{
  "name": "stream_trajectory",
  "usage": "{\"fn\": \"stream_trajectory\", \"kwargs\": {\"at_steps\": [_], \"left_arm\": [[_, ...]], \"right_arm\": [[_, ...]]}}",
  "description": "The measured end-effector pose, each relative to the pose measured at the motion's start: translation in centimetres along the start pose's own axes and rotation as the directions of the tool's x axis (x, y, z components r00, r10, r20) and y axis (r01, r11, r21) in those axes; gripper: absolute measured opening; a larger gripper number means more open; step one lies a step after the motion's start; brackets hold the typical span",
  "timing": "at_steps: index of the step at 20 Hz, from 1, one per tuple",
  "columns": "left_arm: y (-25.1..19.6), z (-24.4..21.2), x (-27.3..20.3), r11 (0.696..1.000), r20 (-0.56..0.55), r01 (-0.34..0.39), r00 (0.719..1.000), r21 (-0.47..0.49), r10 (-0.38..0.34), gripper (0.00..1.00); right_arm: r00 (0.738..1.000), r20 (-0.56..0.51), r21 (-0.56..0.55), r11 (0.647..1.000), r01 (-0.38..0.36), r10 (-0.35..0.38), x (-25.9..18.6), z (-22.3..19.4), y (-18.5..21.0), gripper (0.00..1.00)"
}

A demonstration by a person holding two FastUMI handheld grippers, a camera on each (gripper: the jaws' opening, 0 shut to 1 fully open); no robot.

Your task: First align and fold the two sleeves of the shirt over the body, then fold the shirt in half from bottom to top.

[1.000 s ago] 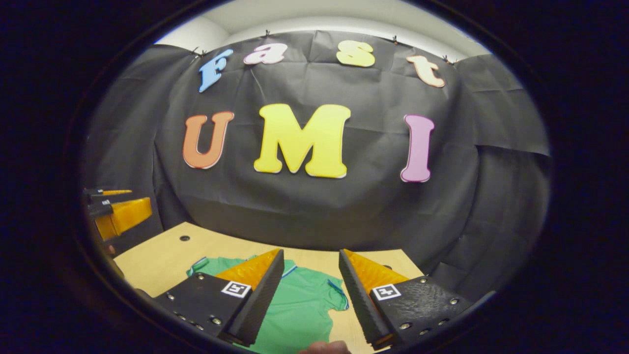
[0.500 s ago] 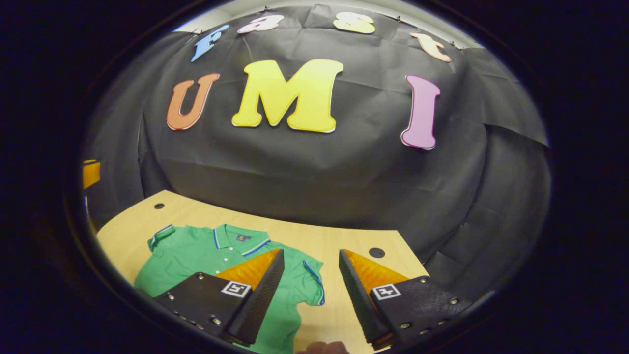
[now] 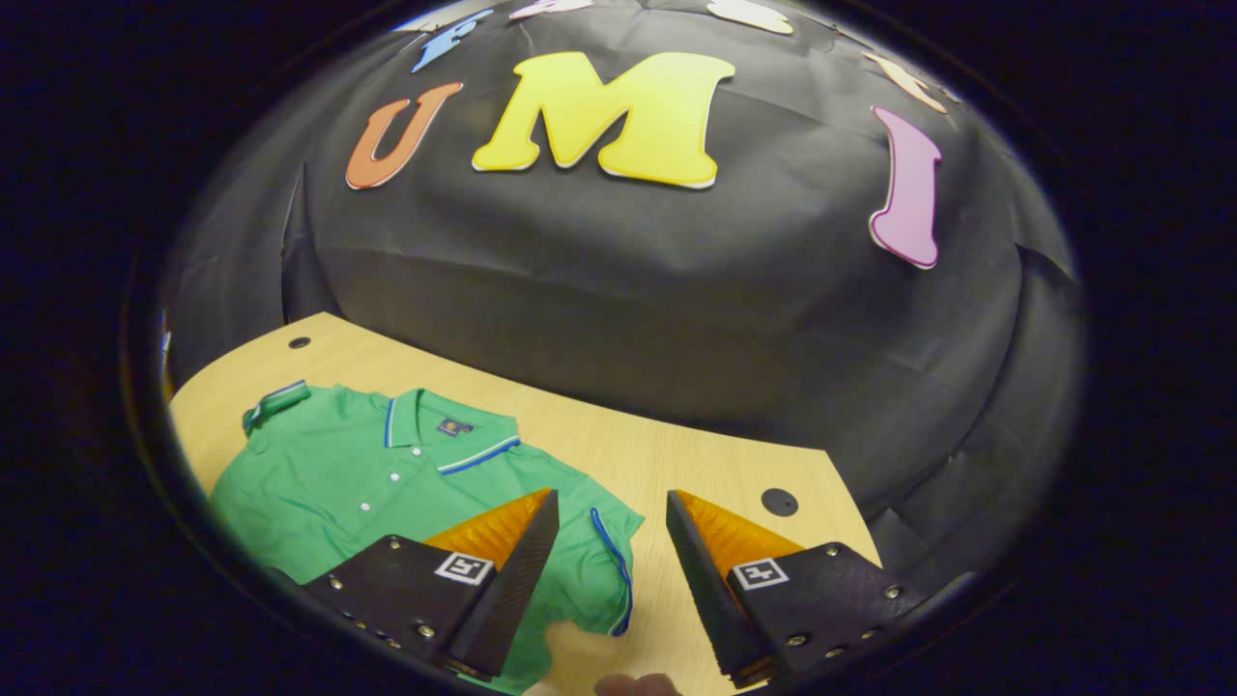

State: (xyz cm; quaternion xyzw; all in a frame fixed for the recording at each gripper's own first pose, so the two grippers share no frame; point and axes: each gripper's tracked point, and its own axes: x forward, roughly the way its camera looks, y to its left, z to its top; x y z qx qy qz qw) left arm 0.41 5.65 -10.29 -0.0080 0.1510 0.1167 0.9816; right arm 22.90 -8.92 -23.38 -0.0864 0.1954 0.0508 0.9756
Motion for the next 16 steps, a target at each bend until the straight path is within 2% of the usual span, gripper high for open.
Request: {"fn": "stream_trajectory", "kwargs": {"at_steps": [8, 12, 14, 16], "left_arm": [[-0.3, -2.5, 0.4, 1.000, -0.058, -0.030, 0.998, -0.002, 0.029, 0.98], [-0.1, -3.5, 0.2, 0.999, -0.077, -0.042, 0.996, -0.002, 0.042, 0.98], [-0.1, -3.8, 0.2, 0.999, -0.083, -0.044, 0.996, 0.001, 0.044, 0.97], [0.0, -3.7, 0.1, 0.999, -0.083, -0.046, 0.995, 0.001, 0.046, 0.98]], "right_arm": [[0.989, -0.141, -0.027, 0.998, -0.054, 0.049, 6.5, -6.2, 0.4, 0.75], [0.979, -0.194, 0.028, 0.998, -0.058, 0.063, 7.9, -8.2, 0.0, 0.74], [0.975, -0.214, 0.058, 0.997, -0.056, 0.067, 8.1, -8.8, -0.2, 0.70], [0.972, -0.222, 0.100, 0.993, -0.058, 0.079, 8.0, -9.1, -0.2, 0.72]]}}
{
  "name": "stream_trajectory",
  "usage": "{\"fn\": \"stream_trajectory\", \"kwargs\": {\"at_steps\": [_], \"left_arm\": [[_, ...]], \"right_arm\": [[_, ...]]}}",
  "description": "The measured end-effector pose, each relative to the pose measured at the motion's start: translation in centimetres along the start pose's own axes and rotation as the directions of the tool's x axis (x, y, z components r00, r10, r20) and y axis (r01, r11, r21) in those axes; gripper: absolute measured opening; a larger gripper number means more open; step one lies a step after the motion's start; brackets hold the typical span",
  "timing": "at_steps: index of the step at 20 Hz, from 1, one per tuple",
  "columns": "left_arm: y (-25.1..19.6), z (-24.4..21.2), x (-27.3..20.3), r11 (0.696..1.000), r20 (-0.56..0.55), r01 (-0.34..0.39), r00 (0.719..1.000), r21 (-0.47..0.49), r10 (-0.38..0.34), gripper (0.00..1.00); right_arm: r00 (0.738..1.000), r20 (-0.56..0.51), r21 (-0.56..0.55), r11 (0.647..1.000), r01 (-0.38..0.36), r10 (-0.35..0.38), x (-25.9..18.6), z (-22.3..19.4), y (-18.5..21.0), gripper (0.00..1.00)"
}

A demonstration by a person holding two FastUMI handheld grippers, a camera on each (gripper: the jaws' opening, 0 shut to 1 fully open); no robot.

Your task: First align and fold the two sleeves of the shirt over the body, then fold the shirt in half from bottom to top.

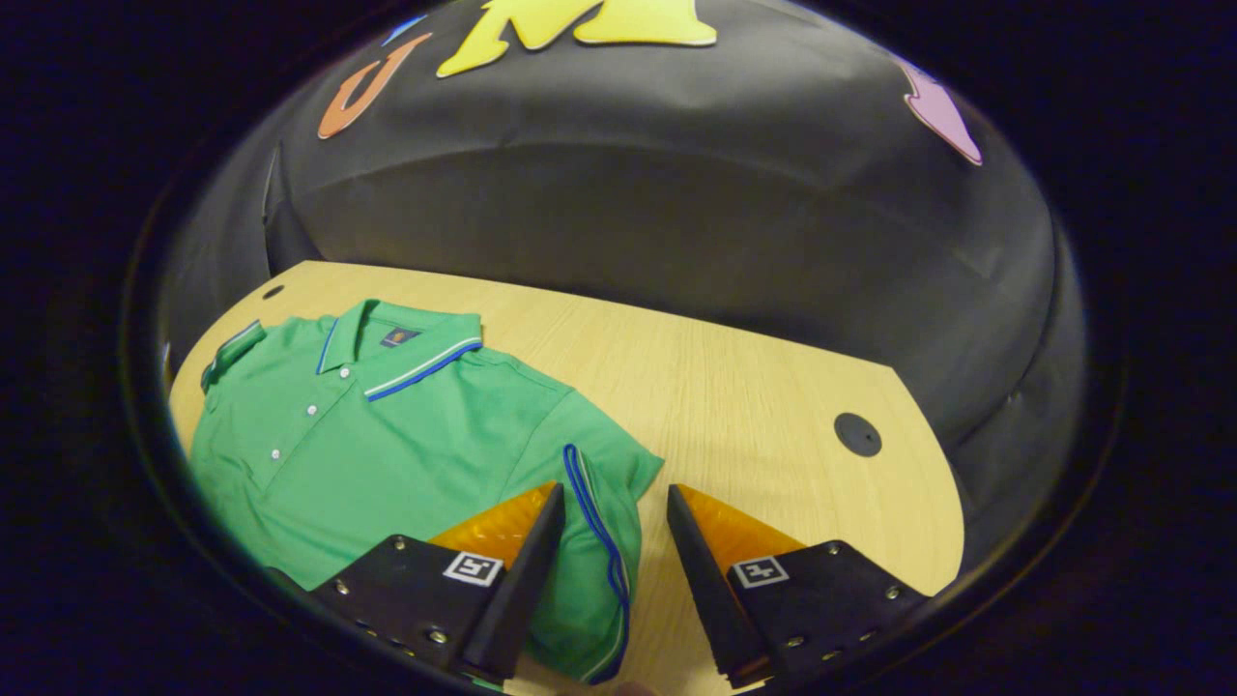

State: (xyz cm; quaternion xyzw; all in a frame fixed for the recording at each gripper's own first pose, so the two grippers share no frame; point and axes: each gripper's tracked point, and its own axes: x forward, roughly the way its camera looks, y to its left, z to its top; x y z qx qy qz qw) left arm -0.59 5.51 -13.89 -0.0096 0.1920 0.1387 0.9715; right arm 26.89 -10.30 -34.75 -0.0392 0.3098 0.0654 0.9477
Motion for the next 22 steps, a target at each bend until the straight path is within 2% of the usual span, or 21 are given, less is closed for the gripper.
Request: {"fn": "stream_trajectory", "kwargs": {"at_steps": [3, 5, 7, 9, 11, 12, 18, 22], "left_arm": [[-0.2, 0.0, -0.1, 1.000, 0.002, 0.005, 1.000, 0.005, -0.005, 0.98], [-0.1, 0.1, -0.3, 1.000, 0.003, 0.009, 1.000, 0.012, -0.009, 0.98], [-0.1, 0.2, -0.4, 1.000, 0.005, 0.012, 1.000, 0.016, -0.012, 0.98], [0.1, -0.1, -0.6, 1.000, 0.000, 0.012, 1.000, 0.014, -0.012, 0.98], [0.2, -0.1, -0.8, 1.000, -0.003, 0.015, 1.000, 0.013, -0.015, 0.98], [0.2, -0.1, -0.9, 1.000, -0.001, 0.018, 1.000, 0.016, -0.018, 0.98], [0.6, 0.1, -0.9, 1.000, 0.015, 0.027, 1.000, 0.009, -0.027, 0.98], [0.9, 0.1, -1.0, 0.999, 0.019, 0.037, 0.999, -0.005, -0.037, 0.98]], "right_arm": [[0.999, -0.019, 0.064, 0.998, -0.027, 0.028, 0.0, -0.4, 0.3, 0.48], [0.999, -0.030, 0.099, 0.994, -0.033, 0.036, 0.0, -0.5, 0.5, 0.36], [0.999, -0.031, 0.134, 0.990, -0.033, 0.037, 0.1, -0.4, 0.4, 0.37], [0.998, -0.048, 0.191, 0.981, -0.035, 0.045, 0.1, -0.6, 0.3, 0.11], [0.998, -0.054, 0.250, 0.968, -0.025, 0.040, -0.1, -0.4, -0.2, 0.12], [0.997, -0.066, 0.271, 0.963, -0.019, 0.038, 0.0, -0.5, -0.5, 0.02], [1.000, -0.009, 0.350, 0.937, 0.008, -0.005, -3.2, 2.5, -2.7, 0.01], [1.000, 0.023, 0.352, 0.936, 0.005, -0.014, -5.0, 4.2, -2.2, 0.01]]}}
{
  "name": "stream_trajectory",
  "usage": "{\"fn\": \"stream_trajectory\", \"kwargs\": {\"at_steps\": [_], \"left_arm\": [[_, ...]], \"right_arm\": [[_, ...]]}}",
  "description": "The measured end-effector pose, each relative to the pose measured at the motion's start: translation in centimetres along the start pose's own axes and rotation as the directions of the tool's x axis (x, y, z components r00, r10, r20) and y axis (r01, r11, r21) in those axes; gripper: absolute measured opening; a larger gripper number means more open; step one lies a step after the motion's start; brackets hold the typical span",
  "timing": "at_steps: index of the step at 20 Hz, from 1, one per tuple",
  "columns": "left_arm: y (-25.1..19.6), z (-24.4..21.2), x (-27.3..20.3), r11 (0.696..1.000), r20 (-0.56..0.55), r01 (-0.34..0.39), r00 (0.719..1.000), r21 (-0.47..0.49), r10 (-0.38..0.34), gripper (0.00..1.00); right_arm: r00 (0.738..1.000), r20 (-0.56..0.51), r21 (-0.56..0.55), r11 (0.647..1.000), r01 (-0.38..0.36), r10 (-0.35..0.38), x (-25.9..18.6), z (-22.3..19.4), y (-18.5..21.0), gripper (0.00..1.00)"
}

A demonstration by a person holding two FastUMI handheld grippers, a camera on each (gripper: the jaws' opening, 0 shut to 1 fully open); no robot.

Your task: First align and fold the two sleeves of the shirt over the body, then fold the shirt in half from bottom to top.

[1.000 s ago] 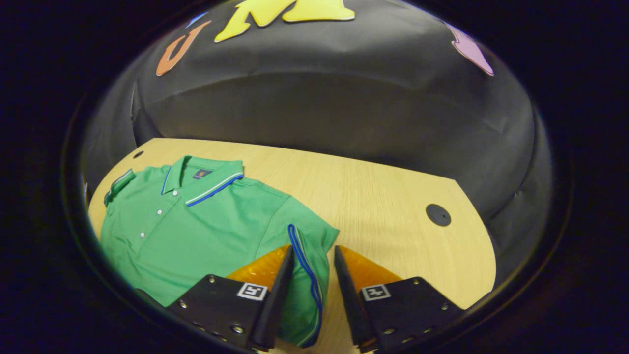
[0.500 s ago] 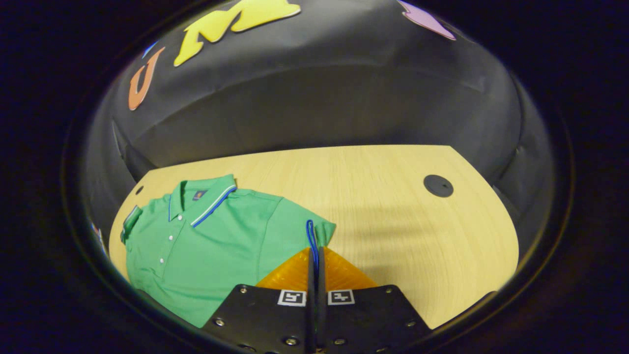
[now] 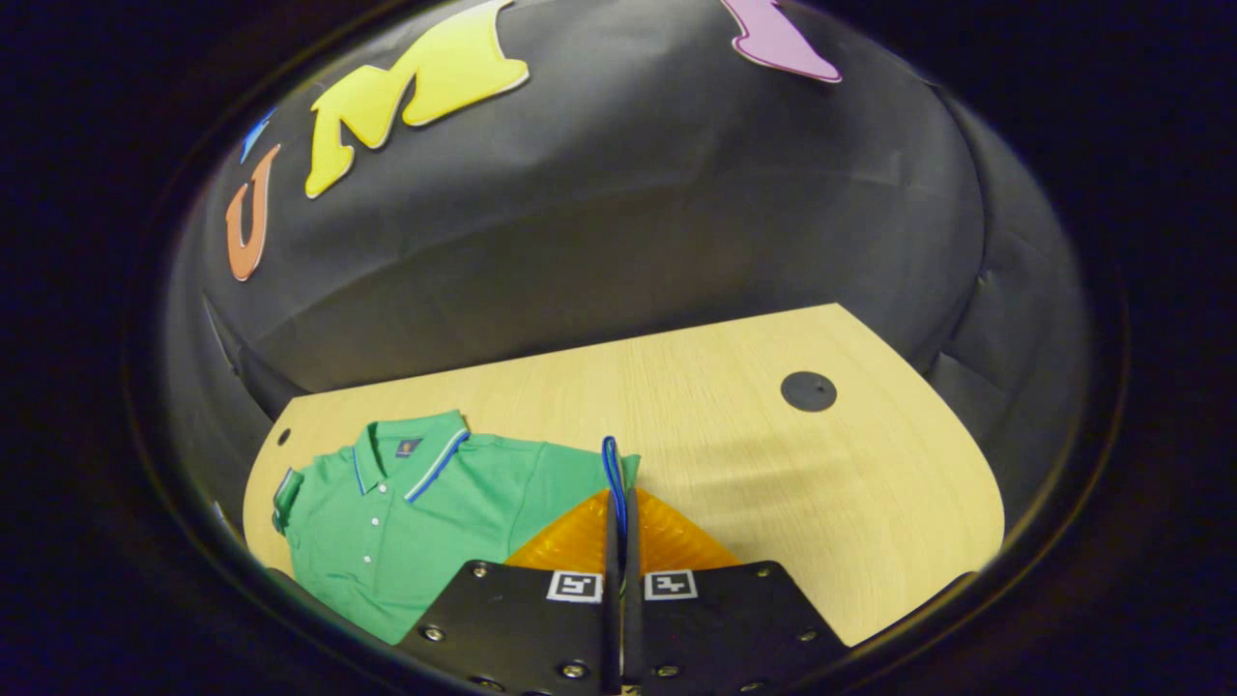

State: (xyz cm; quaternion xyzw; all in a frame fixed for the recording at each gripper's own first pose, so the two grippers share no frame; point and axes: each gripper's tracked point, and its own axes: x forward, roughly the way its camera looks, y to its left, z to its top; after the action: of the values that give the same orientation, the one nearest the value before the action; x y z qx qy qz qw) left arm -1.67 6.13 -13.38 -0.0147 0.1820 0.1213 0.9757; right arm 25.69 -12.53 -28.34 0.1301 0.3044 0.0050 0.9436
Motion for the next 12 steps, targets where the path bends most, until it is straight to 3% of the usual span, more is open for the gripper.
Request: {"fn": "stream_trajectory", "kwargs": {"at_steps": [6, 12], "left_arm": [[2.4, 0.0, -0.2, 1.000, 0.005, -0.012, 1.000, -0.016, 0.012, 0.98], [5.3, -0.2, -0.6, 0.999, 0.007, -0.034, 0.999, -0.037, 0.035, 0.98]], "right_arm": [[0.998, 0.059, -0.071, 0.997, -0.035, 0.039, -2.6, 2.2, 5.3, 0.01], [0.992, 0.050, -0.155, 0.982, -0.104, 0.113, -4.0, 1.2, 13.1, 0.02]]}}
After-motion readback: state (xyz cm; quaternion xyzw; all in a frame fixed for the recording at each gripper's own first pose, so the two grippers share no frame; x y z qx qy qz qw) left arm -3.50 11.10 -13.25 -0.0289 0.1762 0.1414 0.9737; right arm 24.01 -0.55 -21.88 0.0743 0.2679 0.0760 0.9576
